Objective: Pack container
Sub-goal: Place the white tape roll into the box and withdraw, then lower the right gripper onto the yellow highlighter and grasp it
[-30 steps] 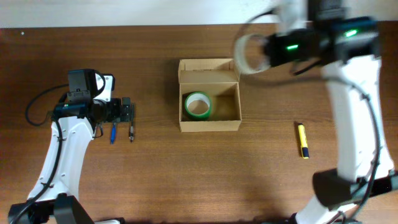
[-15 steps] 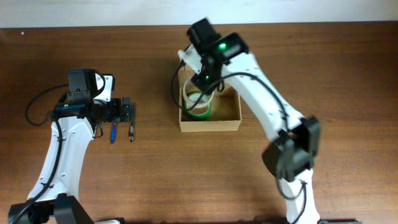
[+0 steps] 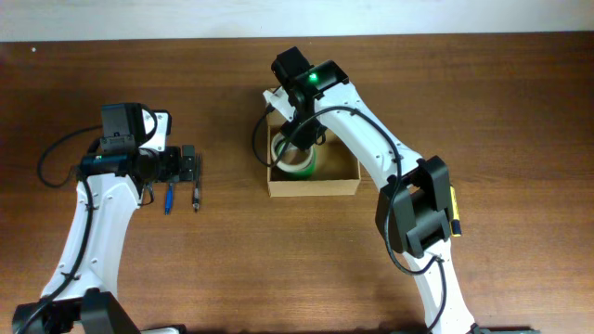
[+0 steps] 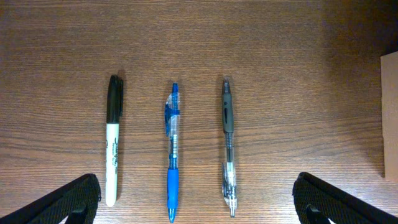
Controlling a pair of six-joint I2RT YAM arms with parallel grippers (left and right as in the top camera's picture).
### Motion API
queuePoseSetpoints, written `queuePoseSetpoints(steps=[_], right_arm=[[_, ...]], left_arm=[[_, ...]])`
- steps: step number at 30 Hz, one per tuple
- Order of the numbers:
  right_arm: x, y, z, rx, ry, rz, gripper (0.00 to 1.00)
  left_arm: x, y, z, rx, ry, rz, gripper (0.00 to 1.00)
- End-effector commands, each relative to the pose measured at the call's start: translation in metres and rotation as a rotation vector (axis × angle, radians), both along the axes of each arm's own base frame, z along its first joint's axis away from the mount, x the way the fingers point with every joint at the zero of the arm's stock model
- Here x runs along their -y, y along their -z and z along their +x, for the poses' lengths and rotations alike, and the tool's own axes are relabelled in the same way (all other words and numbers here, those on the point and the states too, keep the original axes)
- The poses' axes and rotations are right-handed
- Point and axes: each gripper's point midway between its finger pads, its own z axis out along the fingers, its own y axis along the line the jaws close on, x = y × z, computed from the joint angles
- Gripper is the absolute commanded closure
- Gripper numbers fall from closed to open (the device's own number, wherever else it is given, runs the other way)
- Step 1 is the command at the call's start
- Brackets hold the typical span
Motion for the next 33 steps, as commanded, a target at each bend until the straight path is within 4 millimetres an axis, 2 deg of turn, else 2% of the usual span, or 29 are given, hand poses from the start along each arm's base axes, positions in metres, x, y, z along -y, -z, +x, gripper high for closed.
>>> queuePoseSetpoints(steps=[1, 5, 8, 11, 12, 14, 15, 16, 18, 20, 21, 23, 25, 26, 27, 30, 33], right_arm=[[-0.002, 0.005, 0.0, -0.013, 0.01, 0.009, 0.67], [0.002, -0.001, -0.007, -0.03, 0.009, -0.005, 0.67], [0.008, -0.031, -0.012, -0.013, 0.012, -0.01, 0.67], [0.01, -0.096, -0.01, 0.104, 0.022, 0.051, 0.61], [0.014, -0.125, -0.011, 0.162, 0.036, 0.075, 0.59], [0.031, -0.181, -0.016, 0.282, 0.093, 0.112, 0.57], [0.046, -0.214, -0.022, 0.35, 0.131, 0.138, 0.57], [0.054, -0.228, -0.025, 0.378, 0.146, 0.152, 0.57], [0.092, -0.27, -0.033, 0.468, 0.24, 0.203, 0.57], [0.134, -0.292, -0.039, 0.532, 0.344, 0.228, 0.57], [0.159, -0.297, -0.042, 0.558, 0.404, 0.23, 0.55], [0.2, -0.293, -0.048, 0.584, 0.521, 0.224, 0.51], [0.245, -0.268, -0.061, 0.565, 0.632, 0.18, 0.44], [0.261, -0.251, -0.067, 0.533, 0.673, 0.162, 0.4], [0.273, -0.232, -0.074, 0.49, 0.709, 0.144, 0.34], [0.303, -0.17, -0.092, 0.335, 0.8, 0.076, 0.34], [0.315, -0.117, -0.1, 0.222, 0.843, 0.036, 0.31]], left_arm=[[0.0, -0.004, 0.005, 0.012, 0.017, -0.001, 0.01], [0.0, -0.004, 0.005, 0.012, 0.017, -0.001, 0.01], [0.0, -0.004, 0.005, 0.012, 0.017, -0.001, 0.01], [0.0, -0.004, 0.005, 0.012, 0.017, -0.001, 0.01], [0.0, -0.004, 0.005, 0.012, 0.017, -0.001, 0.01], [0.0, -0.004, 0.005, 0.012, 0.017, -0.001, 0.01], [0.0, -0.004, 0.005, 0.012, 0.017, -0.001, 0.01], [0.0, -0.004, 0.005, 0.012, 0.017, -0.001, 0.01], [0.0, -0.004, 0.005, 0.012, 0.017, -0.001, 0.01], [0.0, -0.004, 0.005, 0.012, 0.017, -0.001, 0.01], [0.0, -0.004, 0.005, 0.012, 0.017, -0.001, 0.01], [0.0, -0.004, 0.005, 0.012, 0.017, -0.001, 0.01], [0.0, -0.004, 0.005, 0.012, 0.017, -0.001, 0.01], [0.0, -0.004, 0.005, 0.012, 0.017, -0.001, 0.01], [0.0, -0.004, 0.005, 0.012, 0.017, -0.001, 0.01], [0.0, -0.004, 0.005, 0.012, 0.017, -0.001, 0.01], [0.0, -0.004, 0.005, 0.012, 0.017, -0.001, 0.01]])
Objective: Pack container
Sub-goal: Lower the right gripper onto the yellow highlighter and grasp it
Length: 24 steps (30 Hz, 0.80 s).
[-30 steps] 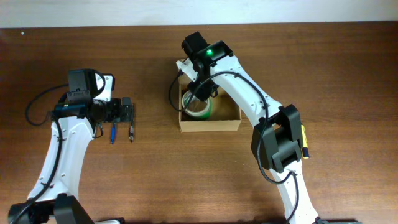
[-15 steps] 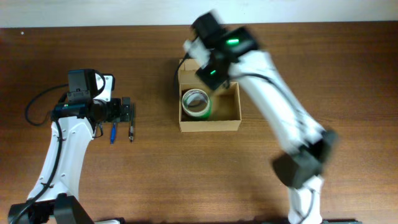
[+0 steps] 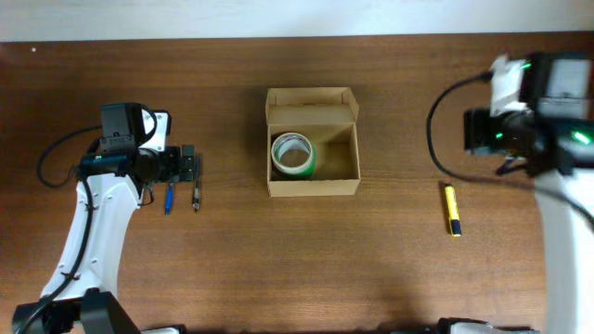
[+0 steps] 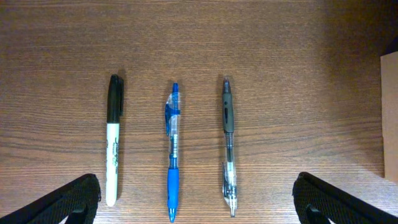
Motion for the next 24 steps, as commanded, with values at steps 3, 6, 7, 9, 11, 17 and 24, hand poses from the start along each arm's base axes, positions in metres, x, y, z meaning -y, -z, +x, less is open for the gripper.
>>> queuePoseSetpoints(steps=[3, 6, 7, 9, 11, 17, 24], right_arm=[[0.012, 0.088, -0.014, -0.189, 0.034, 0.033, 0.3], [0.013, 0.119, -0.018, -0.263, -0.034, 0.014, 0.26], [0.016, 0.134, -0.016, -0.29, -0.026, 0.021, 0.22], [0.016, 0.148, -0.017, -0.337, -0.025, 0.026, 0.21], [0.016, 0.164, -0.02, -0.389, -0.024, 0.037, 0.22], [0.013, 0.201, -0.027, -0.51, -0.019, 0.065, 0.28], [0.018, 0.212, -0.032, -0.547, 0.003, 0.07, 0.3]], left_arm=[[0.0, -0.004, 0.005, 0.011, 0.017, -0.001, 0.01], [0.0, -0.004, 0.005, 0.011, 0.017, -0.001, 0.01], [0.0, -0.004, 0.005, 0.011, 0.017, -0.001, 0.01], [0.0, -0.004, 0.005, 0.011, 0.017, -0.001, 0.01], [0.0, -0.004, 0.005, 0.011, 0.017, -0.001, 0.01], [0.0, -0.004, 0.005, 0.011, 0.017, -0.001, 0.01], [0.0, -0.004, 0.005, 0.011, 0.017, -0.001, 0.01]])
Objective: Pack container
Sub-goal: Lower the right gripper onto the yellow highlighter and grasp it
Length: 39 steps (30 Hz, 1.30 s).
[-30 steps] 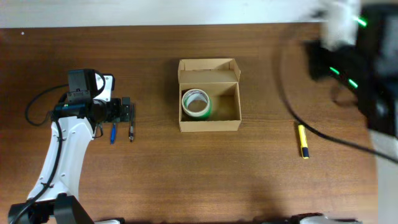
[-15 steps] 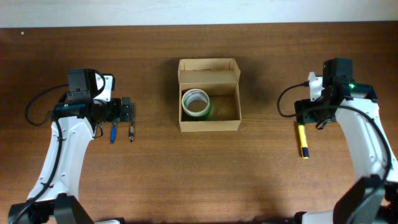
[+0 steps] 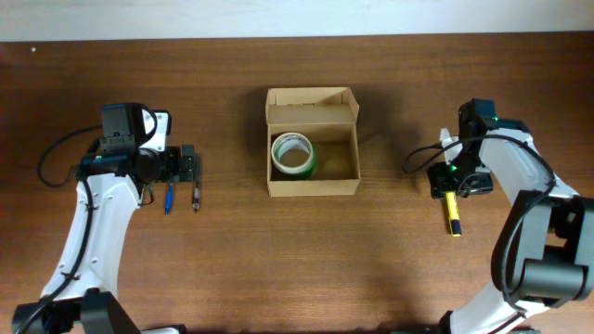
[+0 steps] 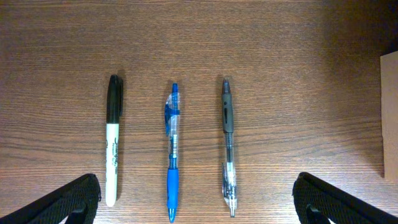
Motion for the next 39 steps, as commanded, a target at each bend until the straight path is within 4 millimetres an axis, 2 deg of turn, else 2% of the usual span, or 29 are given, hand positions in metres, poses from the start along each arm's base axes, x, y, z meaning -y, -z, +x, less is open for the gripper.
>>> queuePoseSetpoints(steps=[1, 10, 13, 14, 28, 29, 31, 34, 39], right_arm=[[0.008, 0.003, -0.005, -0.013, 0.046, -0.001, 0.3], [0.013, 0.016, -0.022, -0.048, 0.107, 0.004, 0.33], [0.014, 0.016, -0.022, -0.048, 0.109, 0.003, 0.36], [0.014, 0.016, -0.022, -0.047, 0.11, 0.004, 0.42], [0.016, 0.03, -0.033, -0.059, 0.147, -0.027, 0.43], [0.016, 0.03, -0.033, -0.059, 0.147, -0.027, 0.46], [0.016, 0.03, -0.033, -0.06, 0.147, -0.027, 0.64], [0.016, 0.03, -0.033, -0.06, 0.15, -0.027, 0.81], [0.01, 0.029, -0.029, -0.046, 0.155, 0.009, 0.94]], left_arm=[[0.0, -0.004, 0.005, 0.012, 0.016, 0.0, 0.01], [0.0, -0.004, 0.005, 0.012, 0.016, 0.0, 0.01], [0.0, -0.004, 0.005, 0.012, 0.016, 0.0, 0.01], [0.0, -0.004, 0.005, 0.012, 0.016, 0.0, 0.01], [0.0, -0.004, 0.005, 0.012, 0.016, 0.0, 0.01], [0.0, -0.004, 0.005, 0.012, 0.016, 0.0, 0.01], [0.0, -0.004, 0.005, 0.012, 0.016, 0.0, 0.01], [0.0, -0.004, 0.005, 0.012, 0.016, 0.0, 0.01], [0.0, -0.004, 0.005, 0.012, 0.016, 0.0, 0.01]])
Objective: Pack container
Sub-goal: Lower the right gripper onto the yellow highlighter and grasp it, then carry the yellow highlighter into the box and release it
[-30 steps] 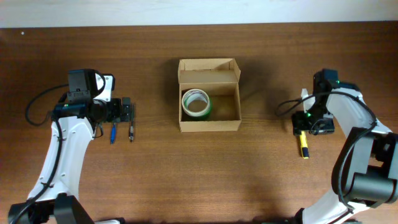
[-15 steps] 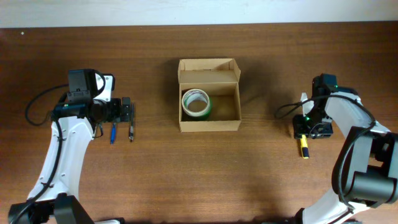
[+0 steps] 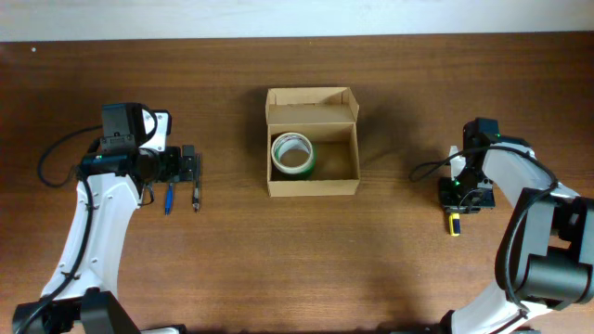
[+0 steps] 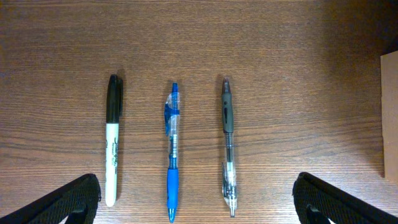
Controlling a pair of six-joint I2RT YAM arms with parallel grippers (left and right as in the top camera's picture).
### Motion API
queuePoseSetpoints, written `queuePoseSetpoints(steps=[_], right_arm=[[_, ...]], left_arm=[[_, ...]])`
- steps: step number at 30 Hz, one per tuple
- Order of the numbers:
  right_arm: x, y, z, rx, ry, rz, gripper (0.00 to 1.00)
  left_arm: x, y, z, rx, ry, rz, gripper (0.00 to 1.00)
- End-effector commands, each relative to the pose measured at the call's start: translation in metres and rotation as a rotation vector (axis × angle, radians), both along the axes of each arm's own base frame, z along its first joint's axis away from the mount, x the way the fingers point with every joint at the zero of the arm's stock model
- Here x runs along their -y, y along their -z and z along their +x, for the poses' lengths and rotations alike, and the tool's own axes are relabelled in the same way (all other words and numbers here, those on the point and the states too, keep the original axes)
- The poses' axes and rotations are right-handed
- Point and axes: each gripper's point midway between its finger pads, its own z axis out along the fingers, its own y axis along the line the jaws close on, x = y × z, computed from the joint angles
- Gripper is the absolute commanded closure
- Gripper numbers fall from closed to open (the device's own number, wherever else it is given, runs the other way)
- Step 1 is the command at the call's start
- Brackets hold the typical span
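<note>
The open cardboard box [image 3: 345,165] sits mid-table with a green tape roll [image 3: 292,153] inside. Three pens lie side by side under my left gripper [image 4: 198,202], which is open wide with nothing between its fingers: a black-capped white marker [image 4: 112,140], a blue pen [image 4: 172,152] and a clear pen with a black grip [image 4: 228,146]. In the overhead view the left gripper [image 3: 191,167] hangs over the pens' far ends. A yellow marker [image 3: 453,223] lies at the right. My right gripper [image 3: 461,192] covers its far end; how its fingers stand does not show.
The box's cardboard edge [image 4: 390,112] shows at the right border of the left wrist view. The box flap [image 3: 311,96] stands open on the far side. Brown wooden table [image 3: 371,260] all around.
My right gripper has shifted slightly right and nearer, over the yellow marker, so less of the marker shows. The left arm and the pens have not moved.
My right arm reached into the box at the tape roll. Then it was back at the far right, the roll lying in the box. Then its gripper stood at the yellow marker's far end, and now it covers more of it. The left gripper stayed open over the pens.
</note>
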Motion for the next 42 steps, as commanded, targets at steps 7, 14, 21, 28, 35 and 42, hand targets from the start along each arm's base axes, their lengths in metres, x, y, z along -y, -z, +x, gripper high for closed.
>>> queuePoseSetpoints(steps=[7, 14, 21, 28, 35, 42], right_arm=[[-0.02, -0.034, 0.038, 0.098, 0.018, 0.142, 0.96], [-0.083, -0.153, 0.095, 0.277, -0.098, 0.337, 0.96], [-0.194, -0.302, 0.11, 0.583, -0.504, 0.276, 0.96], [-0.267, -0.295, 0.079, 0.551, -1.022, 0.131, 0.96], [-0.309, -0.254, 0.052, 0.421, -1.556, 0.102, 0.96], [-0.324, -0.207, 0.071, 0.356, -1.691, 0.121, 0.96]], left_arm=[[0.0, -0.005, 0.005, 0.013, 0.017, -0.001, 0.01], [0.0, -0.005, 0.005, 0.013, 0.017, -0.001, 0.01], [0.0, -0.005, 0.005, 0.013, 0.017, -0.001, 0.01], [0.0, -0.005, 0.005, 0.013, 0.017, -0.001, 0.01], [0.0, -0.005, 0.005, 0.013, 0.017, -0.001, 0.01], [0.0, -0.005, 0.005, 0.013, 0.017, -0.001, 0.01]])
